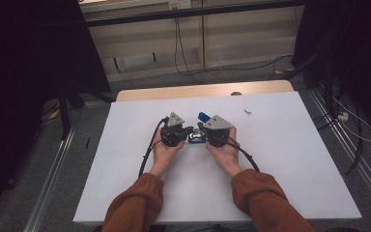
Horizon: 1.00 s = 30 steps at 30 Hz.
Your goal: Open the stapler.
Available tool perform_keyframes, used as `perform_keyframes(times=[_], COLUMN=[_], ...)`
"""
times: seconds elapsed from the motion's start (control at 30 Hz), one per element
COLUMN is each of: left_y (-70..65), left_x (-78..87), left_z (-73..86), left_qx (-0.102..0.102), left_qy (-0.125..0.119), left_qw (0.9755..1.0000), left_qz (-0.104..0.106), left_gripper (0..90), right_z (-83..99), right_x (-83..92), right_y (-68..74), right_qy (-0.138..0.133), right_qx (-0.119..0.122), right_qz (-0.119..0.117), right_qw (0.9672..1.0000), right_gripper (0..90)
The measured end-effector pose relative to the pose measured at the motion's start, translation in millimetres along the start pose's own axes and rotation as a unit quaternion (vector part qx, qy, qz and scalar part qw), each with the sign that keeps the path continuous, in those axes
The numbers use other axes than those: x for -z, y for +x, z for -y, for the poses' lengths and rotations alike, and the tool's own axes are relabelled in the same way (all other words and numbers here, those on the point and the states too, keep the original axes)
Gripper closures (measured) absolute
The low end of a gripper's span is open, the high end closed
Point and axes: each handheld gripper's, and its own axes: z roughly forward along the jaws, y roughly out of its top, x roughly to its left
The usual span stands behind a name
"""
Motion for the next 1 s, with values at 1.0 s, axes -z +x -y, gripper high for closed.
perform_keyframes(times=[1.0], left_y=[1.3], left_x=[0.1], left_z=[0.2], left_qx=[-0.001], left_qy=[0.0], left_qw=[1.0], left_qz=[0.005], left_gripper=[90.0], right_z=[-4.3], right_x=[13.7], right_y=[-14.4], right_qy=[-0.017], right_qx=[-0.011], right_qz=[0.025], right_qw=[0.9995], right_gripper=[90.0])
